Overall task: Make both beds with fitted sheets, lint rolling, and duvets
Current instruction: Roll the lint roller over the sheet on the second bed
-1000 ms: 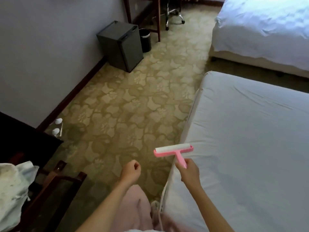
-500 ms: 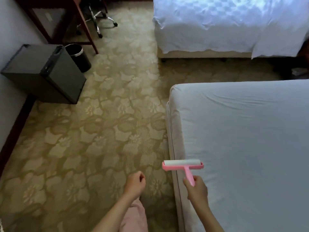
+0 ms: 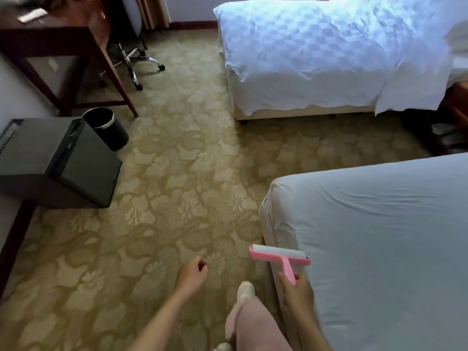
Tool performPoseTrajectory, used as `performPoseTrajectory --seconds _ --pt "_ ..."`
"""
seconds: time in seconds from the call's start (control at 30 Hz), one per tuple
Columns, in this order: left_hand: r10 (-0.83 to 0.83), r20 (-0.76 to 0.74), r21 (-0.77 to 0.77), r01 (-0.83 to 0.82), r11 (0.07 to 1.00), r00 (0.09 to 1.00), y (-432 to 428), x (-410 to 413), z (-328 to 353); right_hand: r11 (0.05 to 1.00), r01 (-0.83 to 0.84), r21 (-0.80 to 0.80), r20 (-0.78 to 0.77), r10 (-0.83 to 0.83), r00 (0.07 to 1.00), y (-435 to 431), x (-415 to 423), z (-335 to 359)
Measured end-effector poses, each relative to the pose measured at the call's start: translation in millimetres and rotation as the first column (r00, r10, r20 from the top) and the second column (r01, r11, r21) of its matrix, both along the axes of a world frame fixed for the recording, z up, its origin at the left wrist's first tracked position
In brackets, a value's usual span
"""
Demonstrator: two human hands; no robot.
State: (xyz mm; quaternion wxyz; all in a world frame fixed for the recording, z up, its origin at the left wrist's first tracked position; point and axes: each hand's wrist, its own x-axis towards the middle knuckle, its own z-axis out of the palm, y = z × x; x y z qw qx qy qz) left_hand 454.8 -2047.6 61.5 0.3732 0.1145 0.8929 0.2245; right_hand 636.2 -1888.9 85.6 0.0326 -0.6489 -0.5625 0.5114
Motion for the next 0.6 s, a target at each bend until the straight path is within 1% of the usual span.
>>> performPoseTrajectory --seconds 0.07,0.13,0.23,0.33,0.4,0.47,0.53,0.6 --pt "0.006 0.016 0.023 -0.007 1.000 1.000 25 -33 -12 0.999 0.049 0.004 -0.001 -0.049 0.999 19 -39 -6" --pt "0.017 0.050 0.019 -0.018 1.000 0.999 46 -61 -29 0.999 0.045 -0.016 -0.013 -0.045 0.999 35 -77 -17" --pt "0.035 0.128 -0.047 -0.029 0.998 0.991 73 -99 -41 0.996 -0.020 -0.088 -0.054 0.015 0.998 67 -137 -28" --pt "0.084 0.202 -0.066 -0.072 0.995 0.976 113 -152 -35 0.993 -0.086 -0.075 -0.098 0.079 0.992 138 -214 -25" --pt "0.082 0.170 -0.043 -0.076 0.996 0.982 153 -205 -25 0.997 -0.039 -0.061 -0.104 0.032 0.994 195 -273 -13" --pt "0.065 0.081 -0.001 -0.065 0.998 0.995 204 -266 -10 0.999 0.003 -0.038 -0.154 -0.008 0.988 248 -326 0" --pt "0.053 0.015 0.055 -0.054 0.997 0.998 254 -319 3 0.998 0.046 -0.031 -0.227 -0.052 0.973 289 -365 10" --pt "0.025 -0.015 0.080 -0.024 0.996 1.000 298 -359 11 0.995 0.088 -0.039 -0.233 -0.095 0.968 317 -391 11"
